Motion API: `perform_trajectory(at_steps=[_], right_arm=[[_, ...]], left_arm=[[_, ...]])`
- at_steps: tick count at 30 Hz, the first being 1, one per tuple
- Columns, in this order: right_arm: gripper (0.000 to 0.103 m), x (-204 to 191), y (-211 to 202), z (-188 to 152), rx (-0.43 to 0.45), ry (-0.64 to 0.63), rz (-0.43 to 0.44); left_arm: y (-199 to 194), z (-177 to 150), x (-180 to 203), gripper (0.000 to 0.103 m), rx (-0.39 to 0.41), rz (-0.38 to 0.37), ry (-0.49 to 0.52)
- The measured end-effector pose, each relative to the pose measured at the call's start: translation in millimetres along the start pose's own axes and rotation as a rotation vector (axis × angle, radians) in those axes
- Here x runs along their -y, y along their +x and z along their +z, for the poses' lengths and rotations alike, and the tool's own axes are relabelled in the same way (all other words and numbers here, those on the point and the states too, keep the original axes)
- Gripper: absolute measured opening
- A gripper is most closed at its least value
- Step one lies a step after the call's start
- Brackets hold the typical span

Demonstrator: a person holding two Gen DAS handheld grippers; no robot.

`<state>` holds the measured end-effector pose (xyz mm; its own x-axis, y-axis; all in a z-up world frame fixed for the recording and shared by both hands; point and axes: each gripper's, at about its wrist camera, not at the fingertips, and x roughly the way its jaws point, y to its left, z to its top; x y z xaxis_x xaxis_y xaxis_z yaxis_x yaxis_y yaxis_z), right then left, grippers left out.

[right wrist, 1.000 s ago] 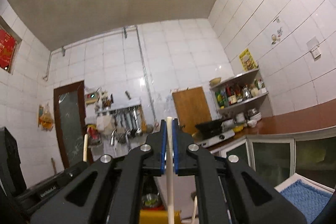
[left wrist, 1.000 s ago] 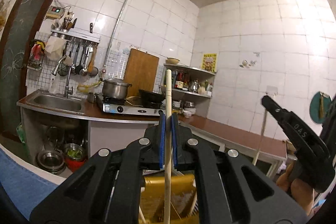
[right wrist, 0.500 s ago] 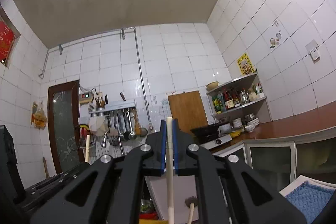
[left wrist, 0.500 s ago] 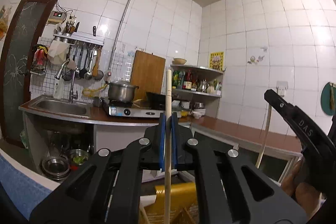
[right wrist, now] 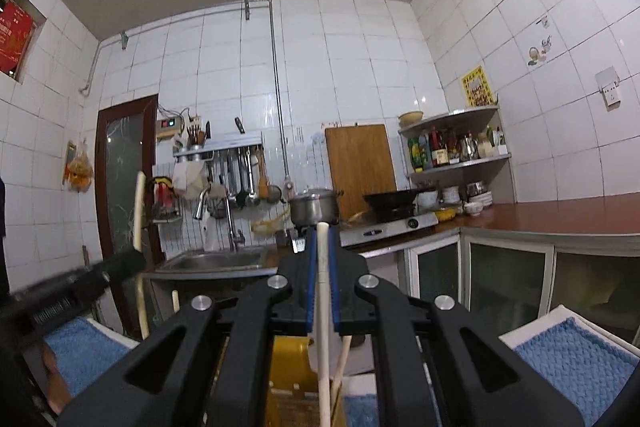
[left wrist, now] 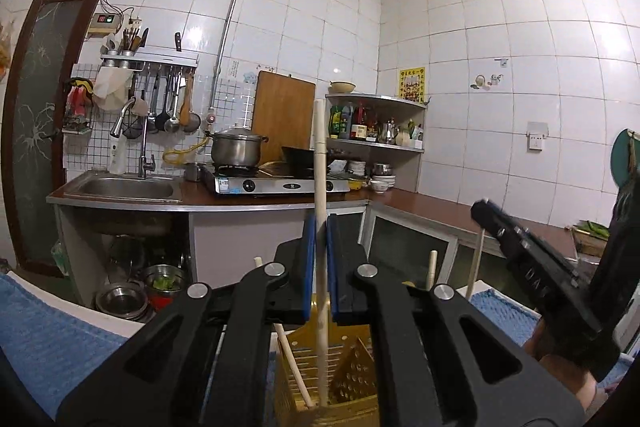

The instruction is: Organize utensils

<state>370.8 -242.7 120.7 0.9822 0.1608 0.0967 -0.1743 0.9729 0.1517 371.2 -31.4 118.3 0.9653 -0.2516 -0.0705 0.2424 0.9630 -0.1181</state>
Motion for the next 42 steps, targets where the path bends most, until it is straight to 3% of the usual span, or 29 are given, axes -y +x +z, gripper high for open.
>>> perform_trajectory(at_steps=[6, 14, 23, 29, 31, 33, 34, 35, 36, 37, 42], right_arm=[[0.006, 5, -1, -2, -0.027, 0.001, 0.006], [0.006, 6, 1, -12, -0.097, -0.005, 0.012], [0.006, 4, 2, -18, -0.216, -0.005, -0.006], [0.007, 8, -2, -10, -0.312, -0.01, -0.01], [0.007, 10, -9, -3, -0.321, 0.005, -0.016], [0.007, 14, -20, 6, -0.328, 0.022, -0.02], [0.011, 15, -25, 10, -0.332, 0.018, -0.027], [0.019, 15, -31, 12, -0.336, 0.015, -0.032], [0.042, 16, -38, 15, -0.339, 0.013, -0.041], [0.055, 17, -46, 16, -0.341, 0.01, -0.047], [0.055, 16, -72, 10, -0.426, -0.031, -0.098]], left_arm=[[0, 4, 0, 0.004, -0.002, -0.02, -0.012], [11, -18, 1, 0.004, -0.064, 0.004, 0.035], [18, -43, -20, 0.004, -0.265, 0.032, -0.031], [8, -48, -24, 0.006, -0.348, 0.051, -0.053], [0, -43, -25, 0.018, -0.363, 0.057, -0.059], [-12, -37, -27, 0.05, -0.374, 0.086, -0.069], [-20, -34, -29, 0.053, -0.375, 0.1, -0.076], [-25, -32, -29, 0.058, -0.378, 0.103, -0.079], [-33, -30, -30, 0.068, -0.392, 0.11, -0.08], [-39, -28, -31, 0.073, -0.402, 0.123, -0.08], [-70, -31, -38, 0.094, -0.473, 0.175, -0.111]])
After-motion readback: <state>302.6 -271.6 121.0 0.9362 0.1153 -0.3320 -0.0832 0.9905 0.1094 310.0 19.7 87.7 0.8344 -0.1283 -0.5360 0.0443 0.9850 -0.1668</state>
